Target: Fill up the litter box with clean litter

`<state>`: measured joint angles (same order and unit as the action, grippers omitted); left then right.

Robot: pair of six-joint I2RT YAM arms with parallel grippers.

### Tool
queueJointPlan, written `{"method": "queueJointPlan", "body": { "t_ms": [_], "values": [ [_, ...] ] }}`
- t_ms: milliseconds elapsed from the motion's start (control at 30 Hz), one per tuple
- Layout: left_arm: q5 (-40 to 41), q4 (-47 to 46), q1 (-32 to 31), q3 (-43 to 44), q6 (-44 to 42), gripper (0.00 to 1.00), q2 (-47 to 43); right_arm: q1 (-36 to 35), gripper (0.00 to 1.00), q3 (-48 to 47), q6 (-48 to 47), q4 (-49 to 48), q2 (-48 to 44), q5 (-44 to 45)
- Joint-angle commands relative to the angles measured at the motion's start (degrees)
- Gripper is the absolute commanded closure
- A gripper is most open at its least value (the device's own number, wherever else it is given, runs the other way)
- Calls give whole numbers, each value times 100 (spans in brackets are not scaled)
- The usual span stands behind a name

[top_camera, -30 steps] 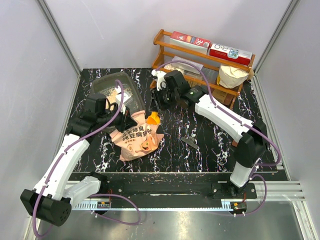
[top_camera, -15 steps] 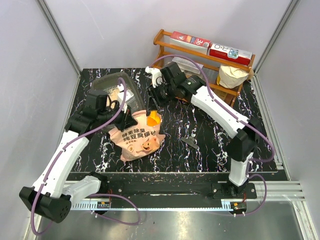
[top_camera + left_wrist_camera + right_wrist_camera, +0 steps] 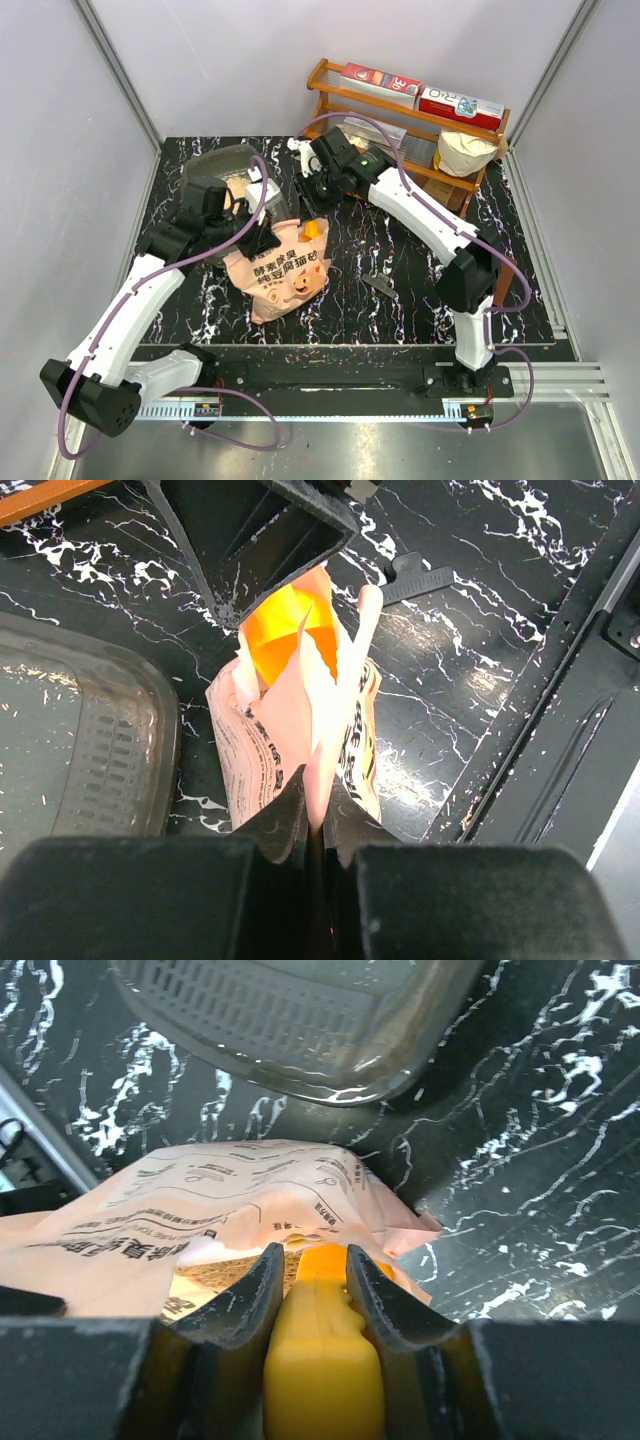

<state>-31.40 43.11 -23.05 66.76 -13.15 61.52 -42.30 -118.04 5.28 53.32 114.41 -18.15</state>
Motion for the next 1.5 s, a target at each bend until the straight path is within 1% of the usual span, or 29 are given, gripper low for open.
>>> {"method": "queueJointPlan", "body": {
  "t_ms": [0,67,100,167,200,233,300,333,367,433,567,600,733,833,867,933,967,1033,1067,1133,1167,1233,1367,1467],
  "values": [
    [-147,-1437,-24,557,-179,100,-465,-32,100,307,-780,-215,-674,1472],
    [-130,-1437,-24,461,-171,100,-518,-32,100,772,-923,-514,-1015,1455],
    [-138,-1437,-24,443,-171,100,-518,-24,100,982,-941,-838,-1130,1394],
    [-147,-1455,-24,390,-136,100,-518,-32,100,1694,-941,-1164,-1358,1262],
    [-139,-1455,-24,390,-144,100,-509,-24,100,1966,-906,-1558,-1430,1270],
    [-112,-1464,-24,399,-136,100,-492,-32,100,2491,-906,-1753,-1482,1262],
    [-25,-1455,-24,416,-170,100,-439,-32,100,2960,-880,-2261,-1614,1182],
    [2,-1437,-24,425,-188,100,-430,-32,100,3327,-845,-2395,-1632,1182],
    [19,-1411,-24,443,-240,100,-369,-24,100,3453,-809,-2475,-1615,1156],
    [20,-1367,-24,469,-232,100,-325,-24,100,3673,-555,-2537,-1519,1138],
    [-68,-1367,-24,461,-127,100,-211,-24,100,3981,253,-2616,-1343,980],
    [-68,-1376,-33,487,-101,100,-193,-23,100,4164,559,-2781,-1342,928],
    [-86,-1402,-51,575,-48,100,-44,3,100,4394,1097,-3082,-1342,533],
    [-60,-1411,-42,715,-48,100,88,90,100,4491,1563,-3353,-1325,-55],
    [-51,-1402,-51,741,-48,100,123,143,100,4526,1686,-3433,-1316,-396],
    [-25,-1402,-51,821,-30,100,185,205,100,4710,2090,-3819,-1342,-775],
    [-33,-1402,-51,838,5,100,194,257,100,4781,2187,-3968,-1368,-1134],
    [-42,-1411,-51,865,66,100,220,345,100,4939,2556,-4355,-1413,-1391],
    [-51,-1402,-42,865,75,100,212,485,100,4992,3018,-4731,-1387,-1784],
    [-68,-1411,-51,839,128,100,194,583,100,5194,3478,-5180,-1360,-2269],
    [-60,-1402,-51,821,128,100,194,618,100,5247,3689,-5548,-1369,-2367],
    [-68,-1402,-51,725,119,100,159,723,100,5344,3787,-5770,-1377,-2691],
    [-103,-1376,-51,601,146,100,106,1004,100,5511,4348,-6367,-1378,-3027],
    [-95,-1306,-42,592,111,100,62,1303,100,5520,4630,-6535,-1360,-3142]
  ]
}}
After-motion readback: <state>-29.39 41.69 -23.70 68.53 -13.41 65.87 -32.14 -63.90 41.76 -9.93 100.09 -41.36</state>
